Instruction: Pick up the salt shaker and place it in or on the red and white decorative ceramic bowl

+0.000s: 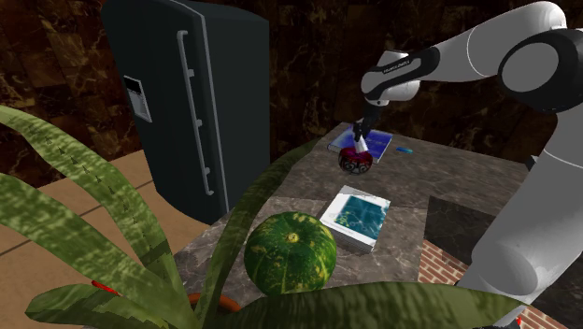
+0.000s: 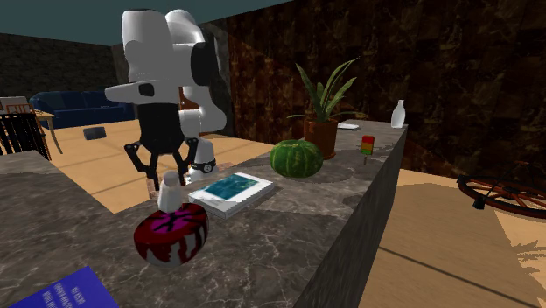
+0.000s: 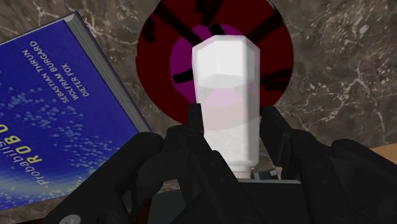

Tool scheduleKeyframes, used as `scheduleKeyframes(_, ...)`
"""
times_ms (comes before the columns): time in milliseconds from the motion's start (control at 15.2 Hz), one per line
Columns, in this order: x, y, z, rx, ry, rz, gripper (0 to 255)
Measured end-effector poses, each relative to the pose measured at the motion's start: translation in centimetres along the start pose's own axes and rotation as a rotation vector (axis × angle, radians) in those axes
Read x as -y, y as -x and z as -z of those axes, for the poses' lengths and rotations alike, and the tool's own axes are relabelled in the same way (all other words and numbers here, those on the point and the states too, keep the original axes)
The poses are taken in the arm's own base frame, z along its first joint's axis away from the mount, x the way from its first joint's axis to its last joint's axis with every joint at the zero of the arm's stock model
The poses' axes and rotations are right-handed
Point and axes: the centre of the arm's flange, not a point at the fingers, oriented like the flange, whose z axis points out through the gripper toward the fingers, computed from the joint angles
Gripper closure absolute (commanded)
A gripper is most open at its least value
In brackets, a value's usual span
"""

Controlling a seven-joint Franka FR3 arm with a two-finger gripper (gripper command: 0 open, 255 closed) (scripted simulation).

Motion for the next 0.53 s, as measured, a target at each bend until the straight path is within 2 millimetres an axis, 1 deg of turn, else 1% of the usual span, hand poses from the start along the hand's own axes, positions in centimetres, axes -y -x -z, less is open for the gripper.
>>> scheduleKeyframes(132,-0.04,0.16,-1.0,-0.001,0.0,0.0,255)
scheduleKeyframes(528,-0.07,0.26,-1.51,-0.001,0.0,0.0,255)
